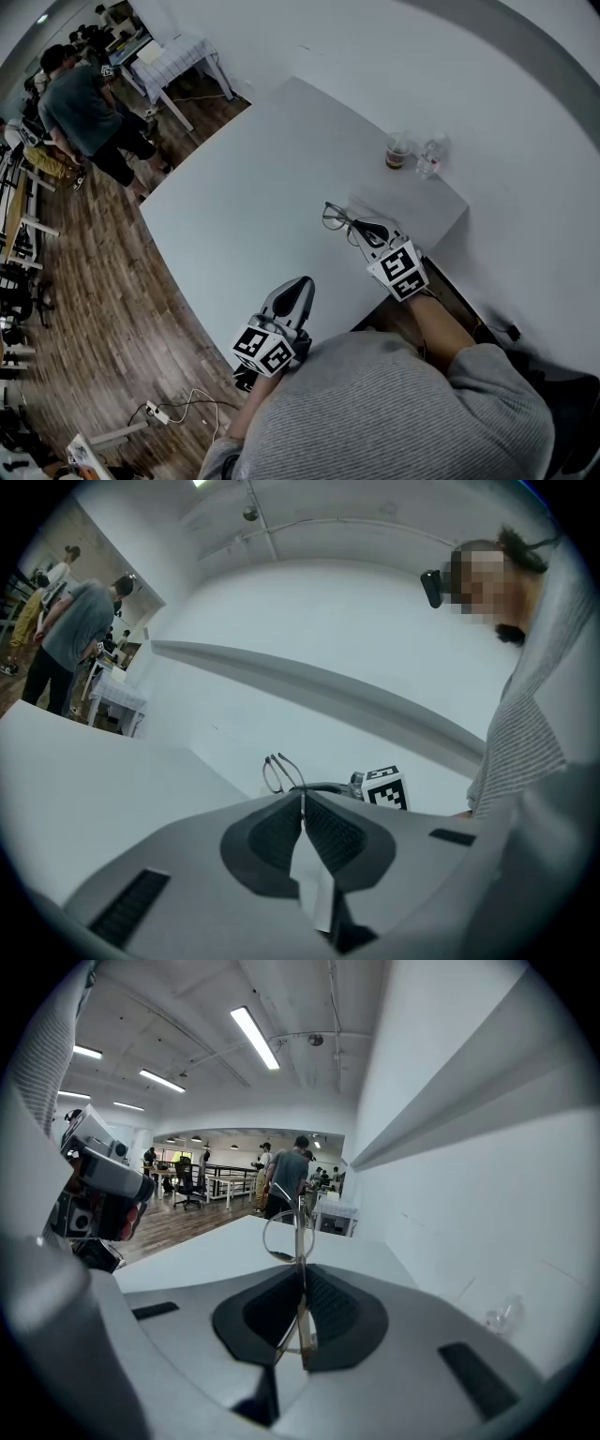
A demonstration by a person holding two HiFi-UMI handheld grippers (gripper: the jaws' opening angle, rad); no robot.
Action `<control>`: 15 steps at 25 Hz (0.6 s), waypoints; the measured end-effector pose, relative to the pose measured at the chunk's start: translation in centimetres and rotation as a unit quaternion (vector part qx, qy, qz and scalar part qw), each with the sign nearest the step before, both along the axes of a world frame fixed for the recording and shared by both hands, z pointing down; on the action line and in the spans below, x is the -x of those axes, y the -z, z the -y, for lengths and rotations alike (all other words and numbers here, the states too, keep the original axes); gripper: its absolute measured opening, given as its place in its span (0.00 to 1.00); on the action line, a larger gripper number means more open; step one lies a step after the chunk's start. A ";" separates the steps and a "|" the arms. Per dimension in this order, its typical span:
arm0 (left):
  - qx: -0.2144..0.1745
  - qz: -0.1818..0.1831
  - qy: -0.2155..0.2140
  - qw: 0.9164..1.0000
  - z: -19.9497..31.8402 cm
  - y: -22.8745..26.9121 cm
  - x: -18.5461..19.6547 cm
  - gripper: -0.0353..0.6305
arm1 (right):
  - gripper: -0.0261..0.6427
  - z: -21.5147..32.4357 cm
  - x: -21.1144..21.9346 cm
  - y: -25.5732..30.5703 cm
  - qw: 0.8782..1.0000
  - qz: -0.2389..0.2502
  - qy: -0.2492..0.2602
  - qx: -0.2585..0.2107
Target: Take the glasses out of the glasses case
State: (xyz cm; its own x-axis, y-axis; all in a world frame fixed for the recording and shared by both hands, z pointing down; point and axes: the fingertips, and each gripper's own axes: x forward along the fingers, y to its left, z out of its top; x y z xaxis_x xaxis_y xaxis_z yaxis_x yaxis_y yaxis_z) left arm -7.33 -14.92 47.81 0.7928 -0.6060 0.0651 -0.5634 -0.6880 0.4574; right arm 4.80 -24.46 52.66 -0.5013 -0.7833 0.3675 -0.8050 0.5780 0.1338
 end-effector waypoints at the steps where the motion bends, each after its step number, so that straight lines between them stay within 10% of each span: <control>1: 0.000 0.000 0.001 1.000 0.0 0.0 0.0 0.08 | 0.07 0.0 0.0 0.1 1.000 0.001 0.000 -0.001; 15: -0.002 0.002 0.005 1.000 0.2 0.0 -0.1 0.08 | 0.07 -0.3 0.3 1.7 1.000 0.014 0.009 -0.017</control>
State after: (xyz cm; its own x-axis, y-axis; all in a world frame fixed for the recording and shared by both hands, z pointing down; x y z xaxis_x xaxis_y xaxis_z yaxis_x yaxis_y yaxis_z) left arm -7.19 -15.11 47.85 0.7870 -0.6134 0.0663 -0.5719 -0.6848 0.4517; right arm 4.47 -24.17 50.94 -0.5245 -0.7865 0.3261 -0.7987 0.5871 0.1316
